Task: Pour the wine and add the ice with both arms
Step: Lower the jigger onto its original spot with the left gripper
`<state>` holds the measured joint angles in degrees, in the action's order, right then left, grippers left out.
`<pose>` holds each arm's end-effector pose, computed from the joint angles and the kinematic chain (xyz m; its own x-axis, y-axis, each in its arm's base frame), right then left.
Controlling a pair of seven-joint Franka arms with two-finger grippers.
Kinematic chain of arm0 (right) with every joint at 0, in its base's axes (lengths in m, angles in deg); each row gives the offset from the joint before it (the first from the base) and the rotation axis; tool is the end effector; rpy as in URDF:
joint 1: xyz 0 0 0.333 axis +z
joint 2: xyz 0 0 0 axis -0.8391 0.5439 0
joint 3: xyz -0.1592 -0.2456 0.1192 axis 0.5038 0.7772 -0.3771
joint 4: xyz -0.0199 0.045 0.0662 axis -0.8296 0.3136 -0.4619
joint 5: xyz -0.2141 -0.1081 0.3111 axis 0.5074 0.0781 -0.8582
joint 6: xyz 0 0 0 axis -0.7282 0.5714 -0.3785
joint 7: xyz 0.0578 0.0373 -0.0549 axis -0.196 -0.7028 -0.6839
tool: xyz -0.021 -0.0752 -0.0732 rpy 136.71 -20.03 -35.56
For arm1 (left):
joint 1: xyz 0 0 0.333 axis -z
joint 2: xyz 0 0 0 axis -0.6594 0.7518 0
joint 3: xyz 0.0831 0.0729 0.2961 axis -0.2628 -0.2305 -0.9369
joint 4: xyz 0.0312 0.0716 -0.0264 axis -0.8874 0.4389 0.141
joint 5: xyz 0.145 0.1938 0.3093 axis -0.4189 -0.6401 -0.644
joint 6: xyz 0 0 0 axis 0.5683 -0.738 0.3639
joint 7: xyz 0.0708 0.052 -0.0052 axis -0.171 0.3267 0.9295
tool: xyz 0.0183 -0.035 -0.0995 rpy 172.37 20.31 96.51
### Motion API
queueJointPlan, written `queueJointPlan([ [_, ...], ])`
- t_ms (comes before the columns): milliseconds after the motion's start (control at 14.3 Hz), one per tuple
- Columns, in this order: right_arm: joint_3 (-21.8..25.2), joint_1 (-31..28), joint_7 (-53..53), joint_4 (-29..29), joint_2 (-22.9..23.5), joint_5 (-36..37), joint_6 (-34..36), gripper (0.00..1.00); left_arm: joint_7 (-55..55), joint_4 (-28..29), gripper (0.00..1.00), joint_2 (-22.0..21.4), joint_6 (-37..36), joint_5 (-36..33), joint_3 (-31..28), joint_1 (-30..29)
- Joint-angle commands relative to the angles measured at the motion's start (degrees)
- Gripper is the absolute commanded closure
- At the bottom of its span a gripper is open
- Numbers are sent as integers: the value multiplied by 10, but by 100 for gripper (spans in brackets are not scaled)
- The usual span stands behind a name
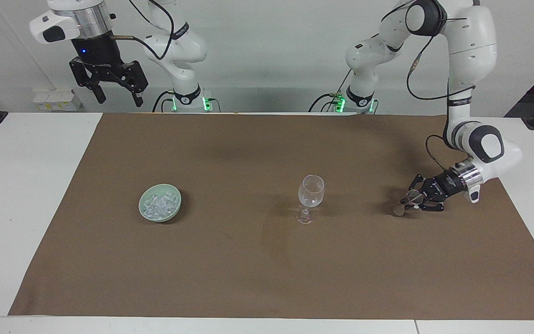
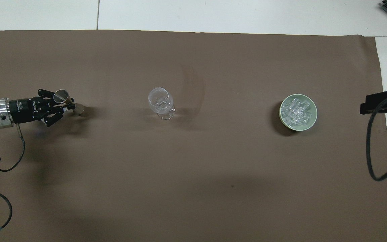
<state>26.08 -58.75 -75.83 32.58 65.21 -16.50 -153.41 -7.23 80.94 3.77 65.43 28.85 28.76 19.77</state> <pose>0.5353 0.0209 0.7073 0.9764 -0.1527 0.1526 -0.1508 -0.9883 -0.0240 0.5885 0.1047 0.2700 -0.2166 0.3958 -0.8924 0.9504 0.2944 -0.1000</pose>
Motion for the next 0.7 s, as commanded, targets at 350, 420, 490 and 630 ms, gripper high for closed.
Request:
queueJointPlan([
  [350, -1, -12, -13, 24, -3, -11, -58, 0, -40, 23, 100, -2, 15, 8, 4, -4],
  [420, -1, -19, -13, 23, -3, -10, -58, 0, -41, 23, 100, -2, 16, 8, 4, -4],
  [490, -1, -22, -14, 22, -2, -9, -60, 0, -41, 24, 100, -2, 16, 8, 4, -2],
  [630, -1, -23, -18, 18, 1, -12, -61, 0, -43, 25, 100, -2, 23, 6, 4, -2],
])
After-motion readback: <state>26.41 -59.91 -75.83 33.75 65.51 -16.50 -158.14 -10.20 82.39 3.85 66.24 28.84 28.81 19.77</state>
